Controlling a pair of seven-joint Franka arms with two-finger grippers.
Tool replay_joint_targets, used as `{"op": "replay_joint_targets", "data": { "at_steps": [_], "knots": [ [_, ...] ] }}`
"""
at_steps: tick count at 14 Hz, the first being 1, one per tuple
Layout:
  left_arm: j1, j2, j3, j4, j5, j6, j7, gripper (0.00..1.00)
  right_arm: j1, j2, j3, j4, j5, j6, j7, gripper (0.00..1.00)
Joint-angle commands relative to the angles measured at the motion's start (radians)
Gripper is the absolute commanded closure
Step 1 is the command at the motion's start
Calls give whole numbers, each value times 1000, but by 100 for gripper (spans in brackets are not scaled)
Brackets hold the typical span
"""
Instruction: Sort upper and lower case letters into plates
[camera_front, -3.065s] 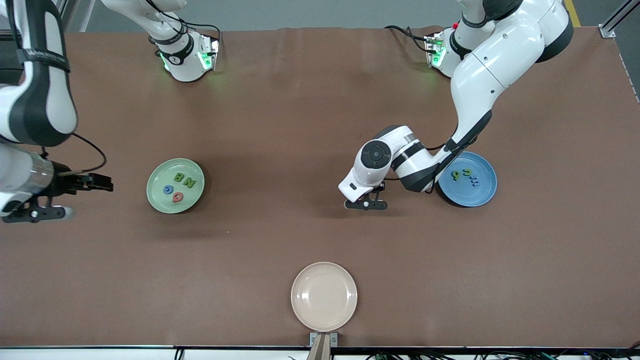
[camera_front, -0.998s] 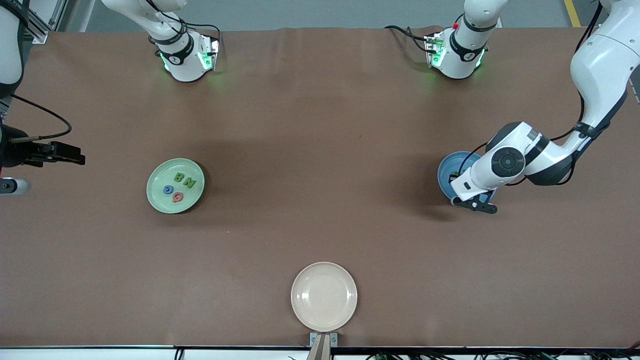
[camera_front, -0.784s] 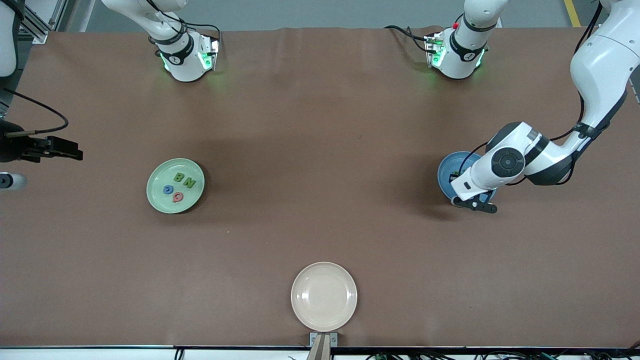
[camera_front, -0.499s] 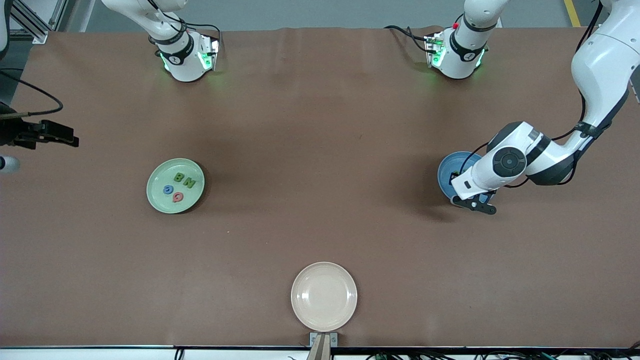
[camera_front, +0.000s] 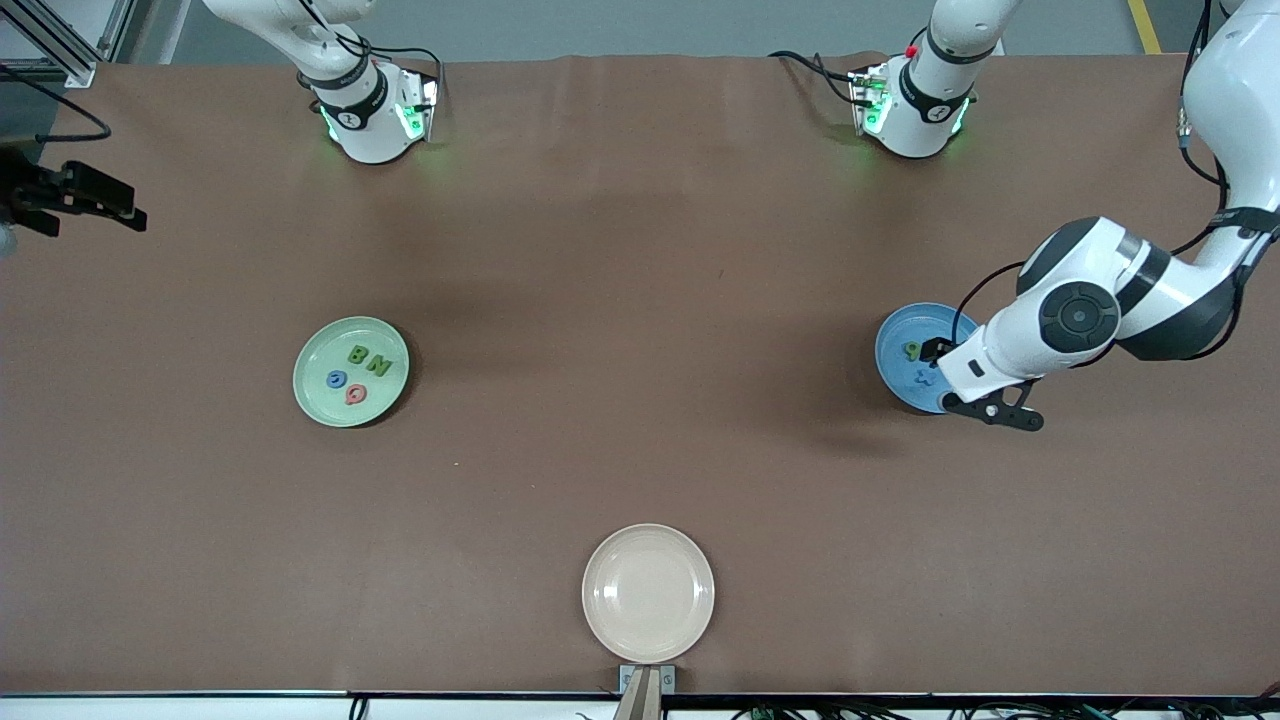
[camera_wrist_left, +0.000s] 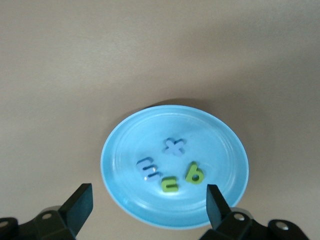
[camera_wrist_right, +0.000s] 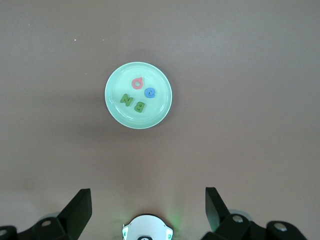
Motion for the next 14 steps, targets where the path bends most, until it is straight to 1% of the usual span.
{"op": "replay_joint_targets", "data": {
  "at_steps": [1, 4, 7, 9, 11, 12, 13, 14],
  "knots": [
    [-1, -15, -4, 28, -31, -28, 26, 0, -3, -34, 3, -32, 6, -4, 7, 0],
    [-3, -11, -4, 43, -37, -28, 26, 0, -2, -31, 4, 10, 7, -38, 8, 0],
    [6, -10, 2, 72, -86, -29, 26, 0, 0, -29, 6, 51, 6, -70, 5, 0],
    [6, -13, 0, 77, -94, -33, 26, 0, 0, -29, 6, 71, 6, -84, 2, 0],
    [0, -22, -1, 84, -98, -33, 63, 0, 1, -26, 6, 96, 6, -104, 1, 0],
    [-1, -45, -1, 98, -130, -33, 94, 0, 3, -26, 7, 96, 6, -104, 1, 0],
    [-10, -89, 14, 107, -205, -31, 147, 0, 3, -26, 7, 96, 7, -102, 2, 0],
    [-36, -134, 61, 119, -275, -28, 202, 0, 3, -26, 7, 96, 7, -102, -1, 0]
  ]
}}
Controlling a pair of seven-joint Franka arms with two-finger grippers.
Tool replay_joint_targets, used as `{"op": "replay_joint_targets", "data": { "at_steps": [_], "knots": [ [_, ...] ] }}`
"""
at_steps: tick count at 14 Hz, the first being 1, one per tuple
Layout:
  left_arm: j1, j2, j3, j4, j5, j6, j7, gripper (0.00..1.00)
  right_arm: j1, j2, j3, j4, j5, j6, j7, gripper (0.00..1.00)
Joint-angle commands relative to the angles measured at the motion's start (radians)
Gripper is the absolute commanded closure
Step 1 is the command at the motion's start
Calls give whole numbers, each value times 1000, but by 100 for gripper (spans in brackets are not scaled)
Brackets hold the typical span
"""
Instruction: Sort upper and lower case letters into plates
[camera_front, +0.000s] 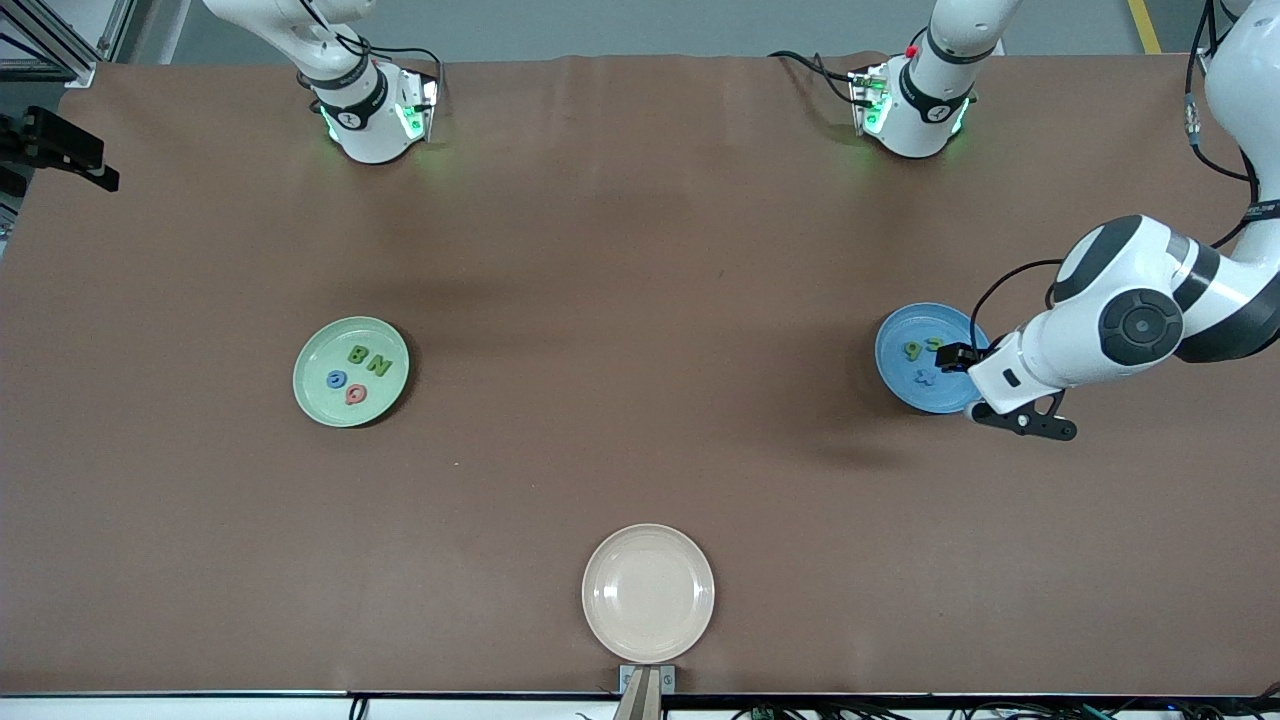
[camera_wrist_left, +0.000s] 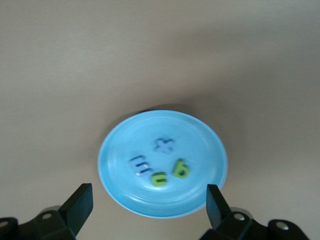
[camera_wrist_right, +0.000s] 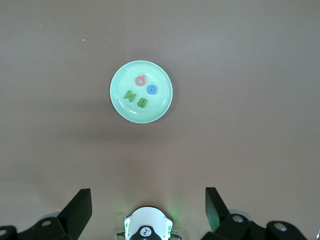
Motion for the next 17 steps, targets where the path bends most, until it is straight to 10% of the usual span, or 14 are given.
{"op": "replay_joint_targets", "data": {
  "at_steps": [1, 5, 9, 17],
  "knots": [
    [-108, -176, 143, 41, -180, -13, 139, 0, -1, -11, 1, -2, 7, -10, 0, 0],
    [-445, -356, 529, 79, -498, -10, 276, 0, -1, -9, -2, -2, -7, -5, -36, 0],
    [-922, -488, 1072, 76, -741, -7, 348, 0, -6, -9, -4, -2, -2, -6, -37, 0],
    [-858, -689, 1128, 82, -735, 2, 335, 0, -3, -12, 1, -2, 9, -2, -32, 0]
  ]
}}
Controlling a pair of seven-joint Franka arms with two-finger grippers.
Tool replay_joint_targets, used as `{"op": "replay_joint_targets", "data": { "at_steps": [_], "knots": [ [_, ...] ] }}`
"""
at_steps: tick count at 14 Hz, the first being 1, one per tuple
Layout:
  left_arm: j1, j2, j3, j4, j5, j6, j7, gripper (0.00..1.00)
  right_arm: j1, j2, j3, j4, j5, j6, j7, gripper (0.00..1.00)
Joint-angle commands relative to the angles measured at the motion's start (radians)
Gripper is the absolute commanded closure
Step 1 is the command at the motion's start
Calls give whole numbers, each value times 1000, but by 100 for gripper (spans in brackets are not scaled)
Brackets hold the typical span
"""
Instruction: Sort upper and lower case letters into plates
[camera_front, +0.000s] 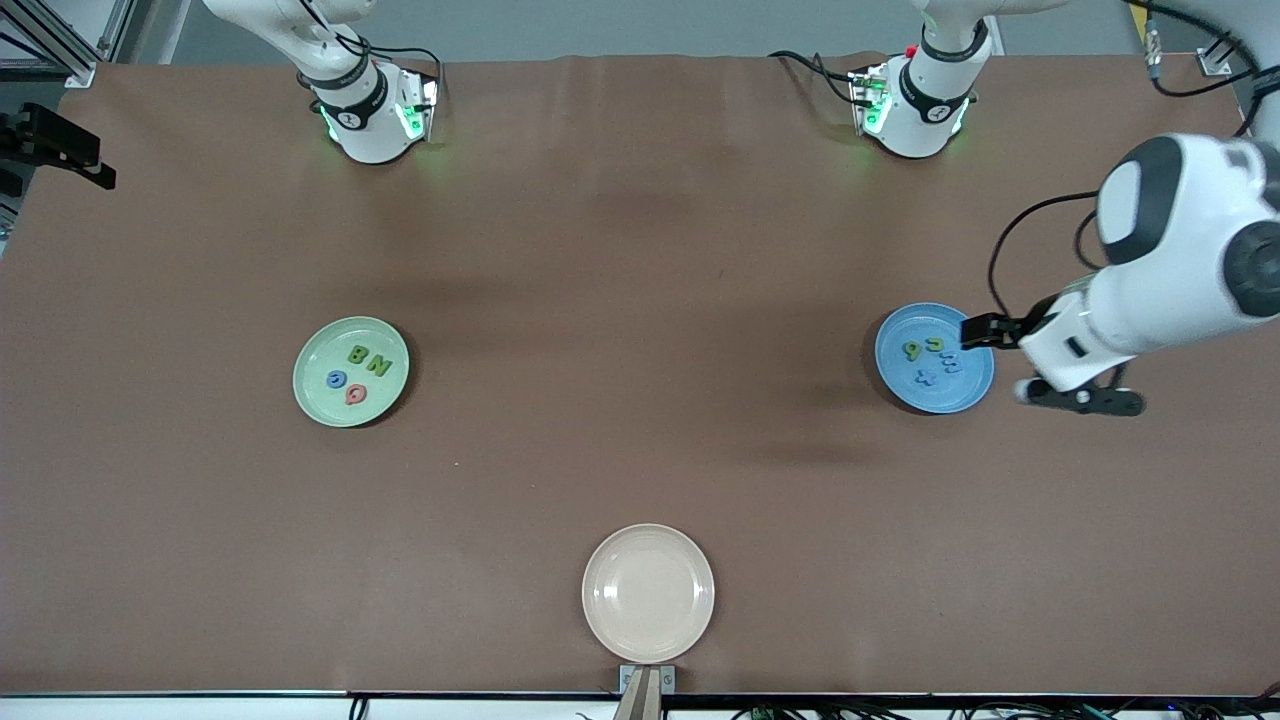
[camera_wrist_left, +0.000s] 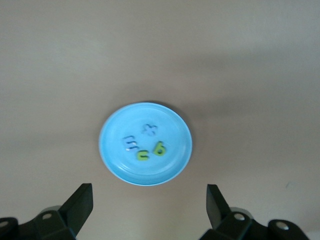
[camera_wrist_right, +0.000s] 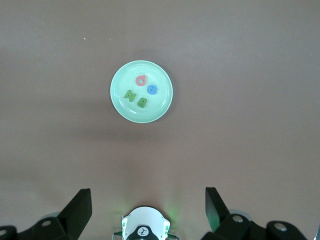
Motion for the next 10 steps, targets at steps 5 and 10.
{"op": "replay_joint_targets", "data": {
  "at_steps": [5, 10],
  "knots": [
    [91, -202, 3, 15, -28, -8, 12, 0, 1, -14, 7, -3, 10, -3, 3, 0],
    [98, -241, 4, 47, -28, -83, 32, 0, 1, -14, 7, -1, 25, 1, 46, 0]
  ]
}}
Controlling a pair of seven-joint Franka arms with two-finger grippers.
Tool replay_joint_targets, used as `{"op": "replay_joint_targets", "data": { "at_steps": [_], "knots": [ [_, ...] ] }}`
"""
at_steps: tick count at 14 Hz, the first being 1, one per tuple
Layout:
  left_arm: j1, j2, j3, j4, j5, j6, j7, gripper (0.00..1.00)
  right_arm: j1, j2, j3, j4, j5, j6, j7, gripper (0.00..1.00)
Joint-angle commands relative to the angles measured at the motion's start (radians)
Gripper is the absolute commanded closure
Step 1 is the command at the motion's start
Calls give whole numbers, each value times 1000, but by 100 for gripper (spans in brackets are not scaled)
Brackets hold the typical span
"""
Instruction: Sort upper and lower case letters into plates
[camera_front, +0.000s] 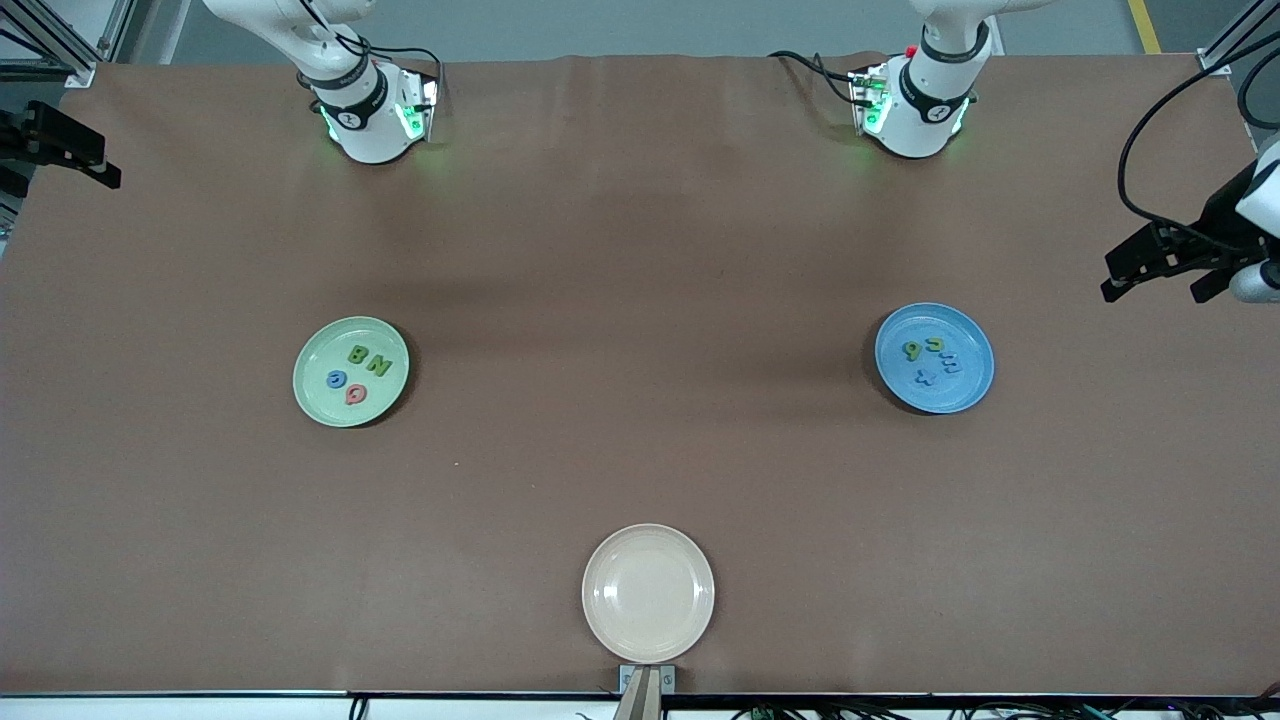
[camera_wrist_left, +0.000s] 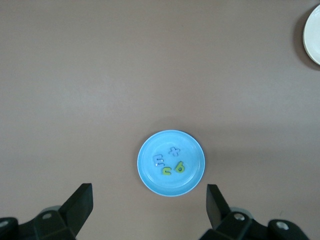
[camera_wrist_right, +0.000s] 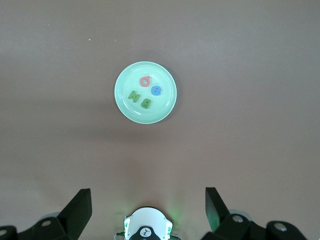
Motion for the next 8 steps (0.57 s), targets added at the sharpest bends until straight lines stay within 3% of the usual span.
{"op": "replay_joint_targets", "data": {
  "at_steps": [1, 5, 8],
  "knots": [
    [7, -12, -1, 13, -21, -60, 31, 0, 0, -14, 2, -4, 12, 4, 46, 0],
    [-25, -32, 34, 13, -23, -62, 31, 0, -1, -17, 0, -4, 10, 56, 38, 0],
    [-128, -32, 137, 13, -23, -62, 28, 0, -1, -17, -1, -4, 4, 57, 32, 0]
  ]
}}
